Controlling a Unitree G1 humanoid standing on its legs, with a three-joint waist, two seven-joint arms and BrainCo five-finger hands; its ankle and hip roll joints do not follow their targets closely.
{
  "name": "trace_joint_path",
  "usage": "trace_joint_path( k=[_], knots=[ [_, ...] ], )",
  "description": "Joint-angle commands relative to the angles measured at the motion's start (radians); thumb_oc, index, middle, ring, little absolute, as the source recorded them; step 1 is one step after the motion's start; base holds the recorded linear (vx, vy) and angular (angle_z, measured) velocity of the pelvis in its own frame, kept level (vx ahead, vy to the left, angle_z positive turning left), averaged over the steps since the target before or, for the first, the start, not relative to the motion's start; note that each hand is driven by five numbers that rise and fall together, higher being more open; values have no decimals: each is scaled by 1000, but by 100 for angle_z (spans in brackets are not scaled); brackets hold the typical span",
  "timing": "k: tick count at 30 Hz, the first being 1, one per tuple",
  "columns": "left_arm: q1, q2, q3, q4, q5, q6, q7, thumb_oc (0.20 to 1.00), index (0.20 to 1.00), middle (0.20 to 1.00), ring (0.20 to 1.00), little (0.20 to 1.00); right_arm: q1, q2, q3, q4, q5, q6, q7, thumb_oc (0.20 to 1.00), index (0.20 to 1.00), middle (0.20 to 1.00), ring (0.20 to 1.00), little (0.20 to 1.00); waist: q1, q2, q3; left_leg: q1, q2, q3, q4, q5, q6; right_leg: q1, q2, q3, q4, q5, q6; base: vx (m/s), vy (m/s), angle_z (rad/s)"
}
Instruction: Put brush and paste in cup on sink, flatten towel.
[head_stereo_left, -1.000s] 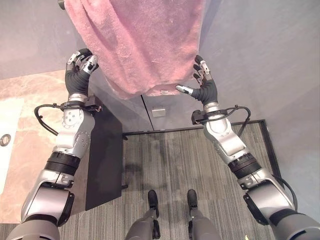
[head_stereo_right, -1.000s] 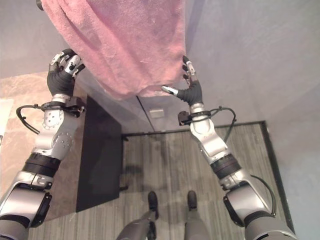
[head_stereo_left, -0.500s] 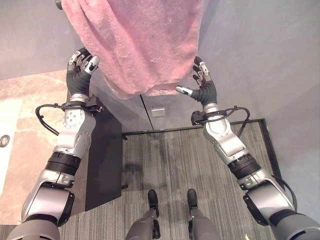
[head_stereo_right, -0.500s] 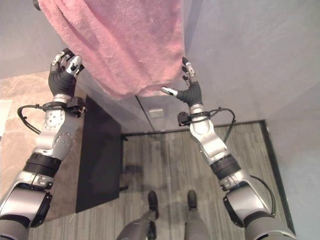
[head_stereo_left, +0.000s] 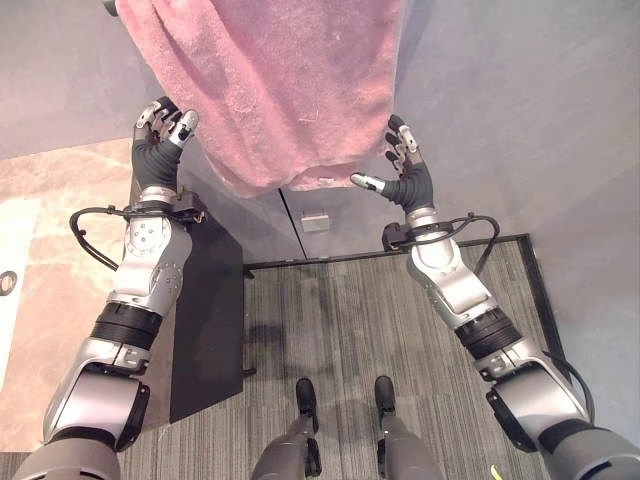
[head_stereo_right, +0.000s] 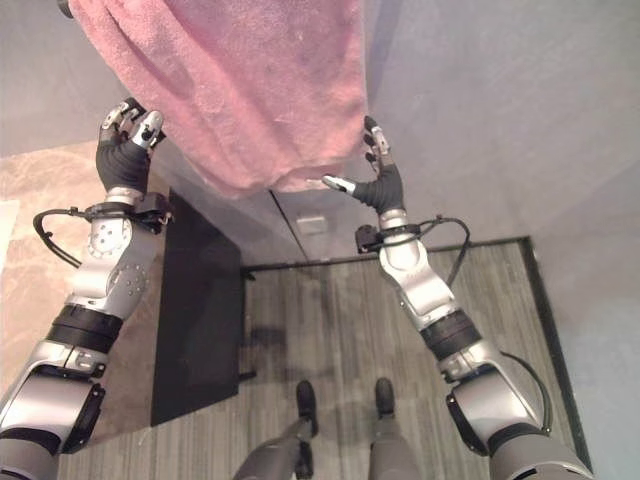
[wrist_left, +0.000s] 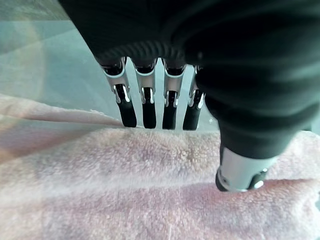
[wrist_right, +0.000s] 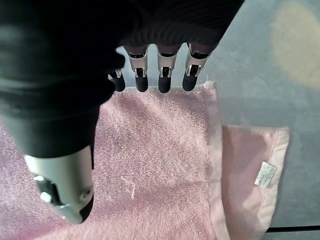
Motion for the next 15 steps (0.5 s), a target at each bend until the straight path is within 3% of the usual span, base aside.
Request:
trace_joint_path(
  k=[1, 10, 11, 12, 15],
  knots=[
    [-142, 17, -27, 77, 24, -43, 6, 702, 702, 702, 702, 702, -11, 15, -4, -16, -15, -33, -10, 1000, 1000, 1000, 1000, 1000, -3, -31, -53, 34, 79, -4, 2, -30, -91, 17, -137, 11, -2, 5, 98, 0, 0, 0],
    [-173, 22, -41, 109, 19, -38, 9, 693, 693, 693, 693, 693, 0, 17, 2, -17, -11, -31, -8, 1000, 1000, 1000, 1000, 1000, -8, -29, -50, 30, 80, 1, 2, -30, -89, 4, -137, 19, -2, 11, 100, 0, -1, 0],
    [-174, 21, -43, 114, 18, -38, 9, 645, 645, 645, 645, 645, 1, 16, 2, -17, -10, -31, -8, 1000, 1000, 1000, 1000, 1000, -9, -29, -50, 30, 80, 2, 2, -30, -90, 3, -136, 20, -2, 11, 100, -8, -3, -5],
    [-176, 21, -43, 115, 16, -38, 9, 533, 533, 533, 533, 533, 4, 15, 0, -19, -8, -33, -8, 1000, 1000, 1000, 1000, 1000, -10, -29, -50, 28, 80, 1, 2, -29, -90, -1, -135, 22, -2, 12, 100, -4, 0, -6],
    [-167, 15, -40, 111, 18, -39, 9, 489, 489, 489, 489, 489, 12, 16, -4, -20, -11, -34, -10, 1000, 1000, 1000, 1000, 1000, -10, -30, -52, 29, 81, 0, 2, -30, -90, 0, -134, 25, -2, 13, 100, -1, -2, -9]
  ],
)
